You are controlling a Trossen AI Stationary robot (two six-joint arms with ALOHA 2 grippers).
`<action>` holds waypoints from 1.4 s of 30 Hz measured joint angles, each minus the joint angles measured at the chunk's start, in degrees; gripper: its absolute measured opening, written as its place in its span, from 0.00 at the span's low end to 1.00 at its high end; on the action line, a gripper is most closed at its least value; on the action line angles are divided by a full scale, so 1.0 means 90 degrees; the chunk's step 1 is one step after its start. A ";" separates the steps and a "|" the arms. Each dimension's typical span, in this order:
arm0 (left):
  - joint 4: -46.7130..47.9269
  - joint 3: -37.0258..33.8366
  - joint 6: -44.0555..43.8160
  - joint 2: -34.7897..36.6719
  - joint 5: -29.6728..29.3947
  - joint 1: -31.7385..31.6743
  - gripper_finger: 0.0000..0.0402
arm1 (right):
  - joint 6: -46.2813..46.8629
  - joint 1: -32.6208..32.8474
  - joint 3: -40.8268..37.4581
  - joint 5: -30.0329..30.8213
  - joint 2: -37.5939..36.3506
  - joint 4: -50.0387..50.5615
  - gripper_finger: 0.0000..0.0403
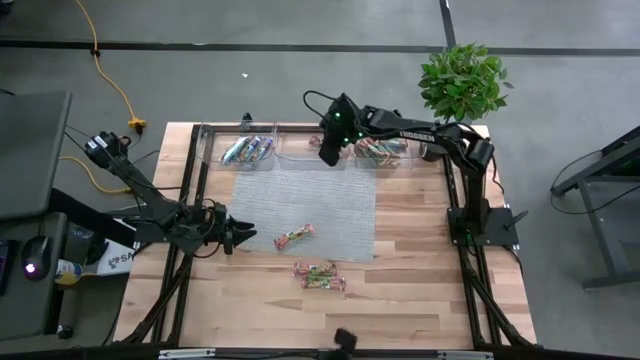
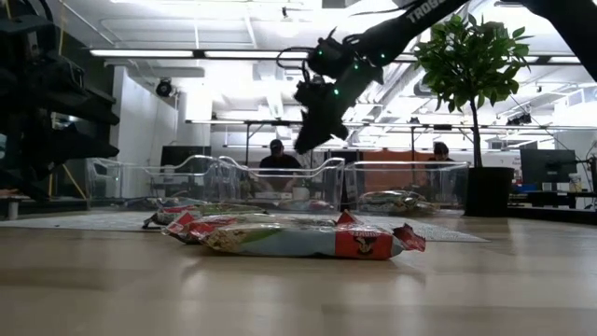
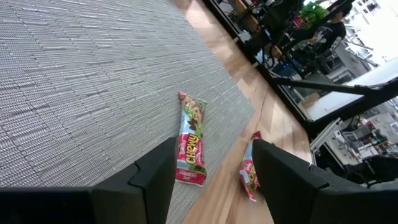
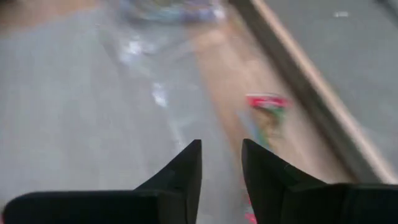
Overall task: Pick and place Granola Bars by type
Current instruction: Put the red granola bar into the middle transparent bin
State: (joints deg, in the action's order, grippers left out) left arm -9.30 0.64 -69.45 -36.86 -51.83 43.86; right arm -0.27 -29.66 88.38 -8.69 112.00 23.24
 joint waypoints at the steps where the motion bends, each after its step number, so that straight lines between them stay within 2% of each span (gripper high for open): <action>1: -0.0005 0.0000 0.0000 0.0000 0.0000 0.0000 0.51 | 0.0097 0.0033 0.0077 -0.0319 0.0007 -0.0026 0.25; 4: -0.0012 0.0000 0.0011 0.0000 0.0000 0.0000 0.51 | 0.0131 0.0319 0.0427 -0.1110 0.0004 -0.0207 0.29; 8: 0.0001 0.0000 0.0114 0.0000 0.0017 0.0000 0.51 | -0.0172 0.1081 0.0777 -0.1567 -0.0004 -0.0162 0.35; 11: 0.0005 0.0000 0.0221 0.0000 0.0017 0.0000 0.51 | -0.0523 0.1791 0.0957 -0.1375 0.0001 -0.0125 0.38; 17: 0.0003 0.0000 0.0262 0.0000 0.0017 0.0000 0.51 | -0.0859 0.2782 0.1106 -0.0393 0.0004 -0.0039 0.41; 26: 0.0002 0.0000 0.0357 -0.0002 0.0027 0.0002 0.51 | -0.0839 0.3180 0.1247 -0.0398 0.0585 0.0909 0.41; 29: -0.0014 0.0000 0.0357 -0.0002 0.0046 0.0002 0.51 | -0.0735 0.3243 0.1865 -0.0506 0.1065 0.1398 0.41; 37: -0.0012 0.0000 0.0352 -0.0002 0.0237 0.0000 0.51 | -0.1554 0.3350 0.4253 -0.0515 0.2706 0.3163 0.41; 42: -0.0013 0.0000 0.0353 -0.0002 0.0393 0.0000 0.51 | -0.2169 0.3413 0.4710 -0.0511 0.3341 0.3907 0.41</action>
State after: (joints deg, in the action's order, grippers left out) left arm -9.42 0.64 -66.27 -36.88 -48.29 43.86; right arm -19.79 1.06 130.77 -13.28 142.07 58.40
